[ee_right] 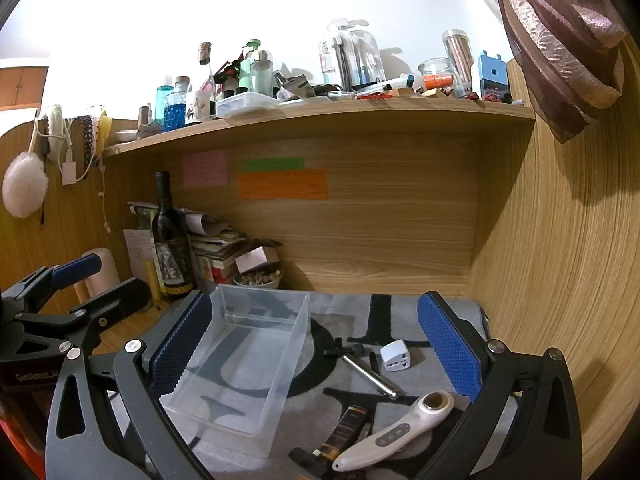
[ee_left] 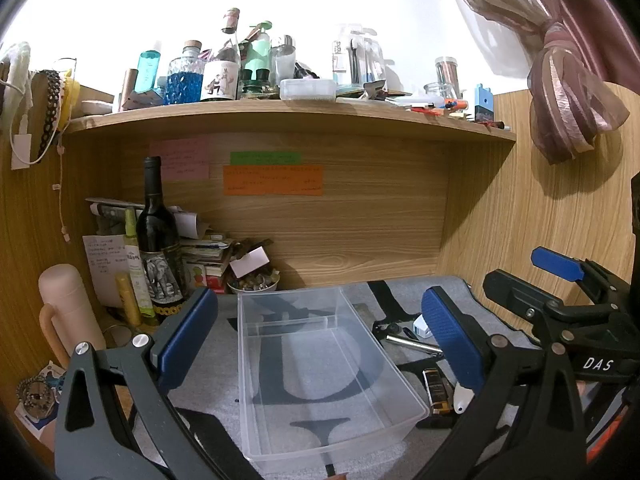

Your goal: Organize rigid objects

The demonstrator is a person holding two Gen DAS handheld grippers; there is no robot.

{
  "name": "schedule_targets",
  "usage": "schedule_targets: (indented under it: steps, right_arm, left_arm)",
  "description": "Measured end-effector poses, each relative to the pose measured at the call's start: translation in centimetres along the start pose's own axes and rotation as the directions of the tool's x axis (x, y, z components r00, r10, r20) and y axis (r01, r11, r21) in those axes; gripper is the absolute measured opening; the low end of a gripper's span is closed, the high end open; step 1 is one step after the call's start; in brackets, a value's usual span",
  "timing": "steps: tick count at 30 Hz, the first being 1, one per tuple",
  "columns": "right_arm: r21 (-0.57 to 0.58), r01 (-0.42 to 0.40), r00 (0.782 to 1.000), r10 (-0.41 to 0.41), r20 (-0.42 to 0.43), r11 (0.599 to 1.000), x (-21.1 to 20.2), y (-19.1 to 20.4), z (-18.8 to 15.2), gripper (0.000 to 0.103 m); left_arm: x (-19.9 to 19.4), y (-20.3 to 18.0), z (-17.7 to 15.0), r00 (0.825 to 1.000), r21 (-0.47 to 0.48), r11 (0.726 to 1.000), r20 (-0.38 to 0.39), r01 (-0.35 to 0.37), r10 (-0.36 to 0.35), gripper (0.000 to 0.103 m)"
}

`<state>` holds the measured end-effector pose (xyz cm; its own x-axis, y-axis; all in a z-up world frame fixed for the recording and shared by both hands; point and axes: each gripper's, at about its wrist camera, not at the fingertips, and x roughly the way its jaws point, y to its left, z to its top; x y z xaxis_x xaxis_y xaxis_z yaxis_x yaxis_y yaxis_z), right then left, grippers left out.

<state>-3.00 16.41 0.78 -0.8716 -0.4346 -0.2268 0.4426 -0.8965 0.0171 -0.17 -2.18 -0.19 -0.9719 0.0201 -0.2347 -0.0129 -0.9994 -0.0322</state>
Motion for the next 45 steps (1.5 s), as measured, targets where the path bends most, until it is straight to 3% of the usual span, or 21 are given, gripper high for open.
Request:
schedule_targets:
  steps: [14, 17, 20, 23, 25, 27, 34, 35, 39, 45]
  right_arm:
    - [-0.008, 0.031, 0.995, -0.032, -0.093, 0.999, 3.6, -0.9, -1.1, 0.103]
    - [-0.008, 0.067, 0.988, -0.068, -0.142, 0.998, 5.0, -1.7, -1.7, 0.103]
    - [0.005, 0.105, 0.974, -0.102, -0.201, 0.994, 6.3, -3.0, -2.6, 0.103]
    - [0.020, 0.138, 0.962, -0.130, -0.238, 0.990, 7.0, -4.2, -3.5, 0.103]
    - [0.031, 0.164, 0.952, -0.150, -0.267, 0.986, 7.4, -5.1, -4.1, 0.103]
    - [0.036, 0.188, 0.939, -0.169, -0.301, 0.982, 7.8, -6.0, -4.6, 0.103]
    - [0.016, 0.276, 0.880, -0.246, -0.407, 0.961, 8.7, -8.6, -6.2, 0.093]
    - [0.012, 0.291, 0.867, -0.258, -0.426, 0.957, 8.7, -9.0, -6.5, 0.092]
    - [0.046, 0.328, 0.826, -0.263, -0.499, 0.943, 8.8, -10.5, -7.8, 0.086]
    - [0.119, 0.365, 0.762, -0.223, -0.608, 0.924, 9.8, -11.9, -10.1, 0.082]
  left_arm:
    - [4.5, 3.5, -1.4, 0.988, -0.035, 0.999, -0.151, 0.003, -0.009, 0.103]
    - [6.4, 5.2, -2.2, 0.972, -0.047, 0.999, -0.236, -0.002, -0.009, 0.103]
    - [8.4, 7.3, -3.3, 0.941, -0.089, 0.996, -0.338, 0.002, -0.032, 0.103]
    - [10.3, 9.1, -4.4, 0.895, -0.130, 0.991, -0.443, -0.010, -0.049, 0.080]
    - [11.6, 10.0, -5.1, 0.860, -0.151, 0.988, -0.506, -0.013, -0.066, 0.067]
    - [12.5, 10.4, -5.7, 0.837, -0.160, 0.987, -0.541, -0.011, -0.078, 0.061]
    - [13.8, 10.2, -6.7, 0.793, -0.143, 0.989, -0.598, 0.042, -0.120, 0.030]
    - [14.0, 10.2, -6.8, 0.788, -0.144, 0.988, -0.602, 0.052, -0.129, 0.029]
    - [14.2, 9.7, -6.9, 0.778, -0.140, 0.985, -0.606, 0.098, -0.163, 0.016]
    - [14.0, 8.7, -7.0, 0.797, -0.050, 0.995, -0.595, 0.088, -0.100, 0.015]
